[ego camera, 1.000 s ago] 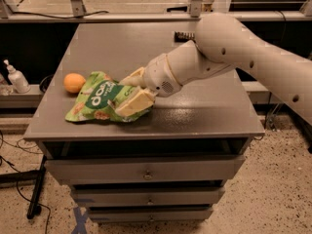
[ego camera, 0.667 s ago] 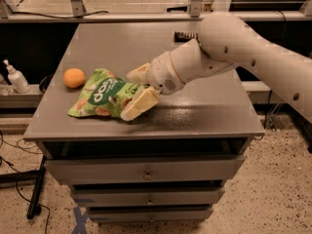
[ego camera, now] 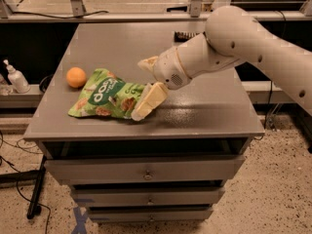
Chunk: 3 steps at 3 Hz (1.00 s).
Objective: Move green rice chip bag near orange
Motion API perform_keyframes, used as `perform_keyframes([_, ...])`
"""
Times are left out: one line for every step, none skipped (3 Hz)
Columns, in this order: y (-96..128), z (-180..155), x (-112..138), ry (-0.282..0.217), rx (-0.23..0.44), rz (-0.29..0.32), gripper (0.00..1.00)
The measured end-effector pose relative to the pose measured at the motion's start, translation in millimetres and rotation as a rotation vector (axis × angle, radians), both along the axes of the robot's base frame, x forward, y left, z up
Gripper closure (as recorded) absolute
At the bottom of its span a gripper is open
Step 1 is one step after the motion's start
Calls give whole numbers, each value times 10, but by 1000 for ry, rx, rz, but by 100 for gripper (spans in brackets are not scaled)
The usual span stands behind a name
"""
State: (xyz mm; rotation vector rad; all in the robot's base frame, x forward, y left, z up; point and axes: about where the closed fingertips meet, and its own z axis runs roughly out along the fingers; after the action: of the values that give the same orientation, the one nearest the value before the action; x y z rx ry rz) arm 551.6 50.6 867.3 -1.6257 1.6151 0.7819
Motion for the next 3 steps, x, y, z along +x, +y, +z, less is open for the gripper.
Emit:
perform_keyframes([-124,84,56,-14,-4,-18,0])
perform_keyframes([-565,253,225,-13,24,-75,0])
perform_keyframes([-1191,545,453,-26,56,-135,0])
